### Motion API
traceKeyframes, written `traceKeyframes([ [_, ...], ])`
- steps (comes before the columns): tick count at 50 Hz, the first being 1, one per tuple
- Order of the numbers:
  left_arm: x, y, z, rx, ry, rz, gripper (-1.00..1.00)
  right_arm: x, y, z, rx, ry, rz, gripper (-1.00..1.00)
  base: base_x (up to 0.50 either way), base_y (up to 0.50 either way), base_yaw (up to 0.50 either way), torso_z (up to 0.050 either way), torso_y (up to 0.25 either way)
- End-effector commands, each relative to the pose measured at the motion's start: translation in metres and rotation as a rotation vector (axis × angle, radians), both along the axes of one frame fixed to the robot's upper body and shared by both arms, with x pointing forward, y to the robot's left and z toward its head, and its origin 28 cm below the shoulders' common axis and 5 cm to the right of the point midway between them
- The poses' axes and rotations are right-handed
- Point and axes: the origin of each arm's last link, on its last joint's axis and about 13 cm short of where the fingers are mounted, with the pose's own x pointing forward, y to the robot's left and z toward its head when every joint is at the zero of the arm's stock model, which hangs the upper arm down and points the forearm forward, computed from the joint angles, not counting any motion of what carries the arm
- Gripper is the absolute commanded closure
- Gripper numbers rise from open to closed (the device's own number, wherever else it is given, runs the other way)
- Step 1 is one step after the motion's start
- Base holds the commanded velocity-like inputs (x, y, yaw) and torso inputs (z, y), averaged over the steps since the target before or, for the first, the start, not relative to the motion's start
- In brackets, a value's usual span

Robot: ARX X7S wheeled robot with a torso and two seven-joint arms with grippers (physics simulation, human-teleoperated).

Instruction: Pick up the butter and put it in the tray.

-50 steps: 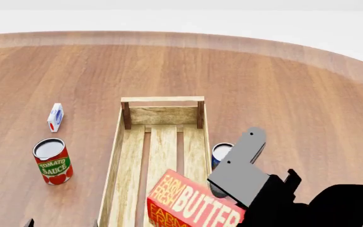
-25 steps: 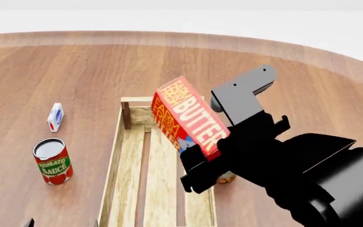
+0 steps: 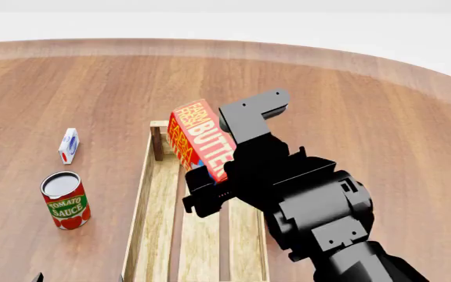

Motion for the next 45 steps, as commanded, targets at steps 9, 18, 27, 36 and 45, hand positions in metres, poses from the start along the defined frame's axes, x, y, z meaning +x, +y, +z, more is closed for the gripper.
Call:
traceKeyframes([
  [9,0.000,0.001,0.000,-0.001,-0.001,-0.006,-1.00,0.000,0.013,-0.041,-0.023,0.092,-0.022,1.00,0.00,0.00,0.00,0.000,0.001],
  [18,-0.001,0.001,0.000,0.001,-0.001,-0.007,-1.00,-0.007,0.014,-0.057,-0.037,0.140,-0.009,1.00,0.00,0.00,0.00,0.001,0.001],
  [27,-0.001,0.001,0.001,0.001,-0.001,-0.006,-1.00,-0.014,0.014,-0.072,-0.051,0.178,0.007,1.00,0.00,0.00,0.00,0.000,0.001],
  [36,-0.002,0.000,0.001,0.000,-0.001,-0.008,-1.00,-0.019,0.013,-0.080,-0.073,0.212,0.029,1.00,0.00,0.00,0.00,0.000,0.000],
  [45,-0.003,-0.002,0.002,-0.001,-0.002,-0.007,-1.00,-0.021,0.012,-0.083,-0.083,0.225,0.044,1.00,0.00,0.00,0.00,0.001,0.001],
])
